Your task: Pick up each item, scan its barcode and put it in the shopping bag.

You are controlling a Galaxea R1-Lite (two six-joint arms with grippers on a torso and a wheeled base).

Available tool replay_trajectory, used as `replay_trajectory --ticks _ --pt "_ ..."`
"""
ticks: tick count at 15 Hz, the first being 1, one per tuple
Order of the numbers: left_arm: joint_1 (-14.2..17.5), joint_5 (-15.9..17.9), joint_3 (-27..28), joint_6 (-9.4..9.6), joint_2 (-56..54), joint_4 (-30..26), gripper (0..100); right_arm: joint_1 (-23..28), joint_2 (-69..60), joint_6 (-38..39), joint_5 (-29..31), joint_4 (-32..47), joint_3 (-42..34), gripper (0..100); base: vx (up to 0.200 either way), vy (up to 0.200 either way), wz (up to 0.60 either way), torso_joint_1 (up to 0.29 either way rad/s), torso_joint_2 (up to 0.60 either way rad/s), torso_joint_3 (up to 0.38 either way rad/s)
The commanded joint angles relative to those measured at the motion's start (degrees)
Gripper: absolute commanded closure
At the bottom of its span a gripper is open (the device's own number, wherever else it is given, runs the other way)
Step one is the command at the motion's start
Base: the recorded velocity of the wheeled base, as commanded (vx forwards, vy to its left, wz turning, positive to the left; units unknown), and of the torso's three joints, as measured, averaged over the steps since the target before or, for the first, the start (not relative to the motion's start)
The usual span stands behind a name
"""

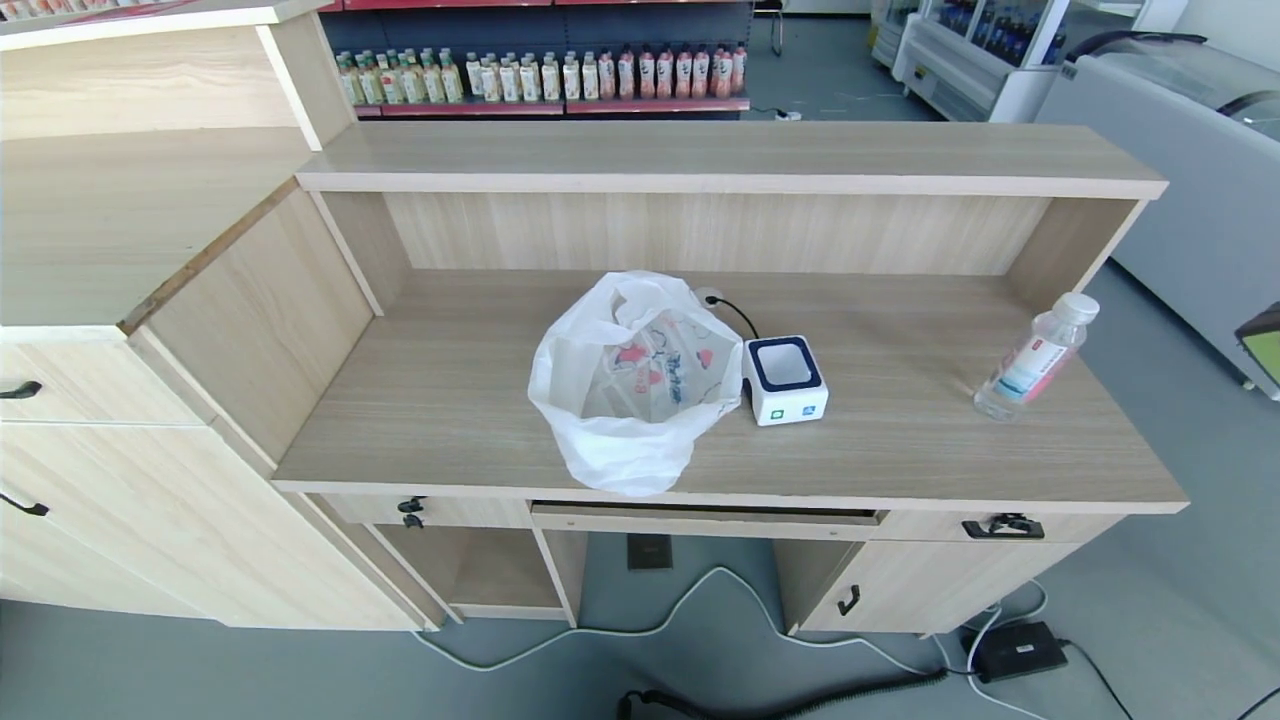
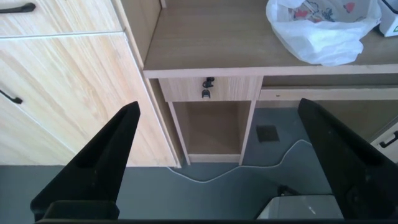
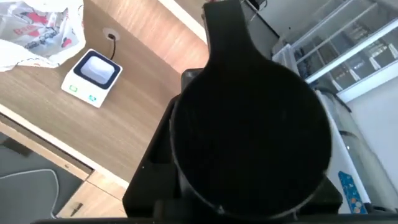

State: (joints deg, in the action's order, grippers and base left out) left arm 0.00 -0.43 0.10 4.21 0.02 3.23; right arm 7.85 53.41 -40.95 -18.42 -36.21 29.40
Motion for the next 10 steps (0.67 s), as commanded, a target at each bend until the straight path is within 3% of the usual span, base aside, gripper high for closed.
replay_trajectory --ticks 1,4,8,10 --pt "0.0 -0.01 -0.01 0.01 -0.02 0.02 0 0.76 3.99 2.63 3.92 0.08 2.94 100 0.0 0.0 0.6 -0.002 0.0 0.007" --pt "0.0 -0.01 -0.01 0.01 -0.02 0.02 0 0.85 16.64 15.72 9.54 0.52 12.26 100 0.0 0.0 0.6 0.009 0.0 0.004" --pt "0.0 -0.01 -0.01 0.01 -0.02 0.02 0 3.14 36.68 44.82 8.31 0.7 22.98 100 0.0 0.0 0.0 0.0 0.0 0.0" --pt "0.0 -0.01 -0.01 0.01 -0.02 0.02 0 3.31 43.89 50.7 8.14 0.61 24.12 100 0.0 0.0 0.0 0.0 0.0 0.0"
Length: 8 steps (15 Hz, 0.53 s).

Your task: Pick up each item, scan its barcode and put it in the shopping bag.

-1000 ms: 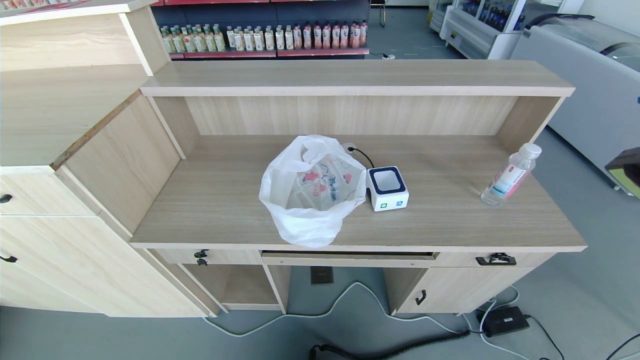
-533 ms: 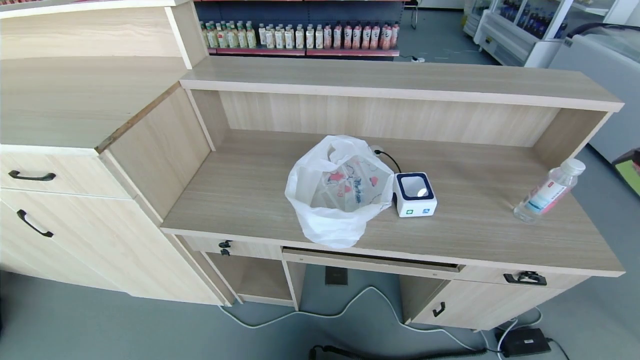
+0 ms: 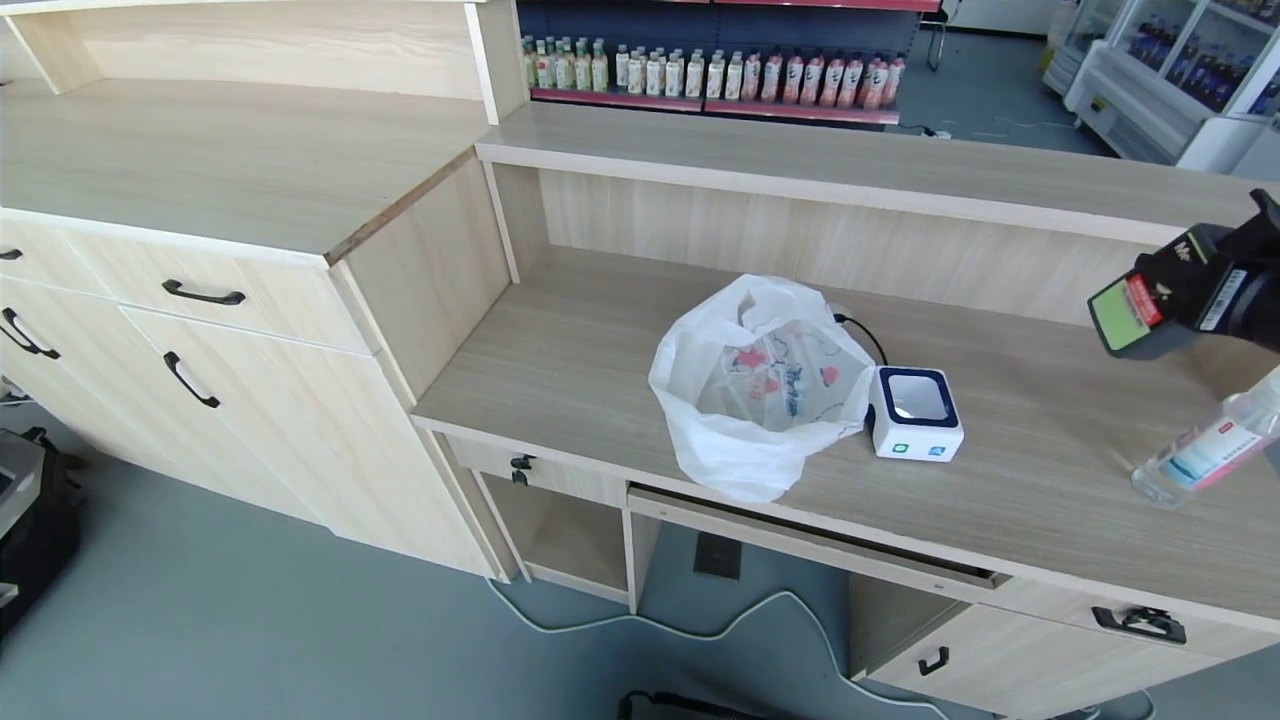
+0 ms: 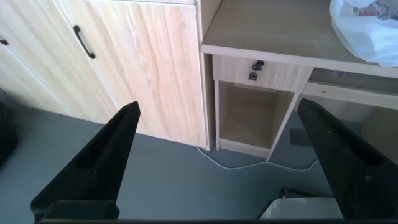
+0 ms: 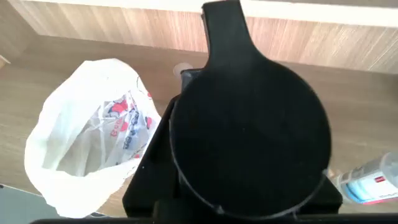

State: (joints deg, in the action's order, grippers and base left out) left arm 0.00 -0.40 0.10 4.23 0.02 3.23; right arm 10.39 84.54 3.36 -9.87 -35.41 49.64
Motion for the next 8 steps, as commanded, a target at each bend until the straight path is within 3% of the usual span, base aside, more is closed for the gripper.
replay_trajectory --ticks 1,4,8 --pt "0.0 -0.04 -0.01 -0.01 -0.02 0.02 0 0.78 15.13 7.53 -0.58 -0.27 3.8 100 0.0 0.0 0.0 0.0 0.0 0.0" --pt "0.0 -0.04 -0.01 -0.01 -0.02 0.02 0 0.51 21.54 18.08 -5.77 -3.61 6.35 100 0.0 0.0 0.0 0.0 0.0 0.0" --pt "0.0 -0.04 -0.01 -0.01 -0.02 0.02 0 0.16 24.88 20.19 -12.45 -5.72 7.84 100 0.0 0.0 0.0 0.0 0.0 0.0"
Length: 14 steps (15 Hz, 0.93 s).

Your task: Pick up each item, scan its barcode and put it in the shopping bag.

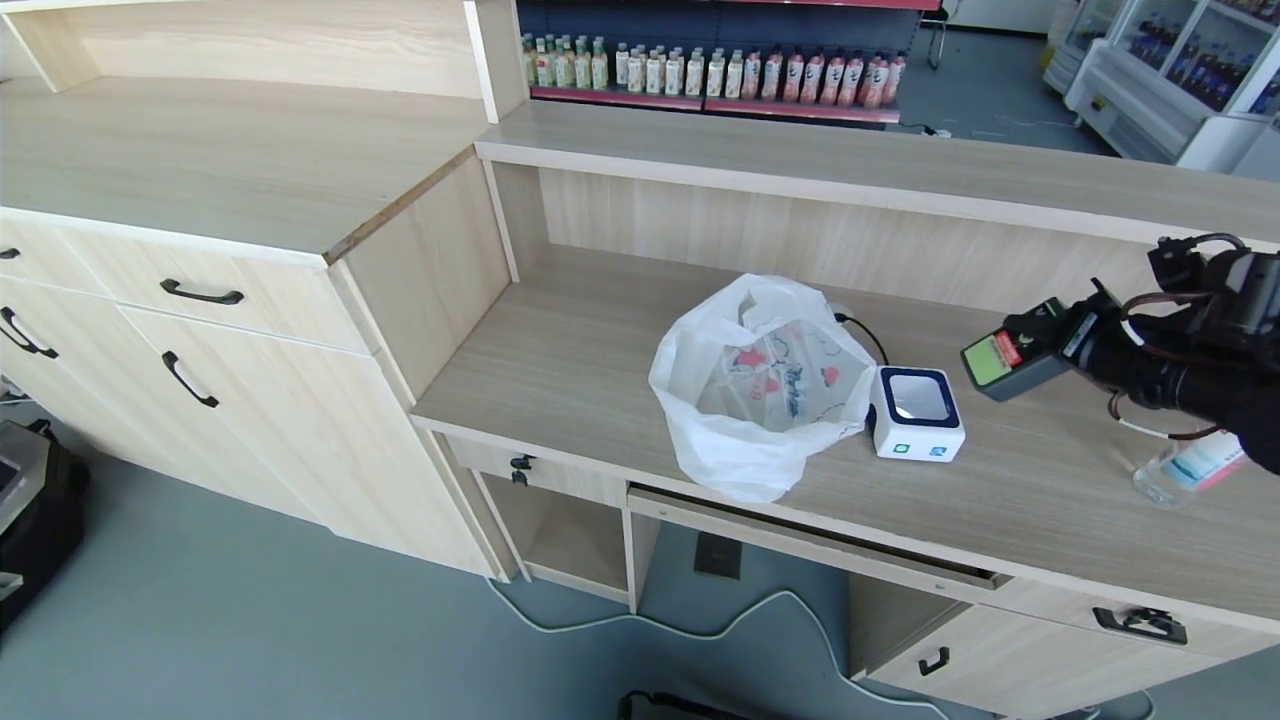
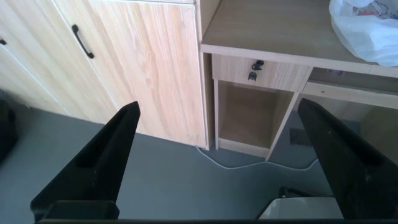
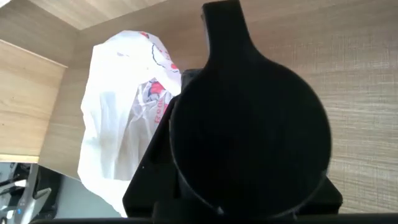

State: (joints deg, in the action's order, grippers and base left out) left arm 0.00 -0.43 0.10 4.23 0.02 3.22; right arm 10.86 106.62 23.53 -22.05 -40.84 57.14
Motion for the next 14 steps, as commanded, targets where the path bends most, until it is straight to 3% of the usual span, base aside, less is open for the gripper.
replay_trajectory --ticks 1,8,14 --pt "0.0 -0.01 -0.01 -0.01 -0.02 0.03 0 -0.75 3.95 -0.15 -0.71 -1.0 0.43 100 0.0 0.0 0.0 0.0 0.0 0.0" --pt "0.0 -0.01 -0.01 -0.01 -0.02 0.03 0 -4.27 9.05 -1.2 -0.8 -4.25 3.68 100 0.0 0.0 0.0 0.0 0.0 0.0" --pt "0.0 -0.01 -0.01 -0.01 -0.02 0.03 0 -7.08 13.09 -8.76 -0.45 -4.43 6.23 100 0.0 0.0 0.0 0.0 0.0 0.0"
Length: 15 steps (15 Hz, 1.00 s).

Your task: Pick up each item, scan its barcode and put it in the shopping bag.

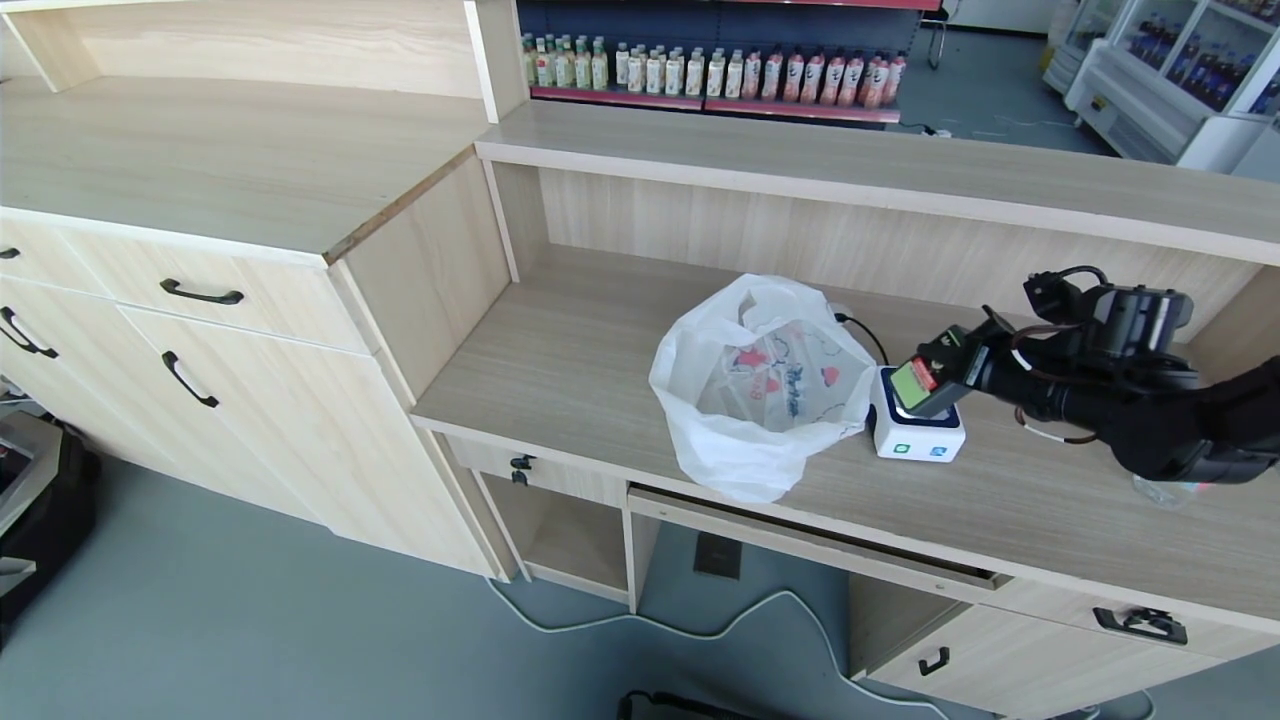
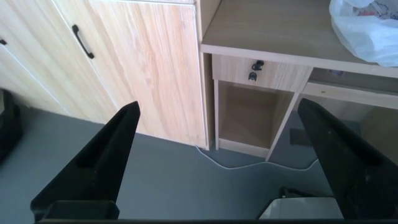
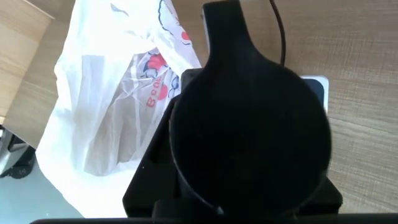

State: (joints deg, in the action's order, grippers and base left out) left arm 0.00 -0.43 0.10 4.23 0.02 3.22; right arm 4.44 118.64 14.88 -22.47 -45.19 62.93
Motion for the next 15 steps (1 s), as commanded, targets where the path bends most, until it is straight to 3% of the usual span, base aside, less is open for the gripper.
replay_trajectory --ticks 1,15 --pt "0.0 -0.01 -0.01 -0.01 -0.02 0.03 0 -1.01 1.42 -0.12 -0.03 -0.07 0.97 100 0.0 0.0 0.0 0.0 0.0 0.0" --pt "0.0 -0.01 -0.01 -0.01 -0.02 0.03 0 -2.24 8.28 0.14 0.93 0.01 10.11 100 0.0 0.0 0.0 0.0 0.0 0.0"
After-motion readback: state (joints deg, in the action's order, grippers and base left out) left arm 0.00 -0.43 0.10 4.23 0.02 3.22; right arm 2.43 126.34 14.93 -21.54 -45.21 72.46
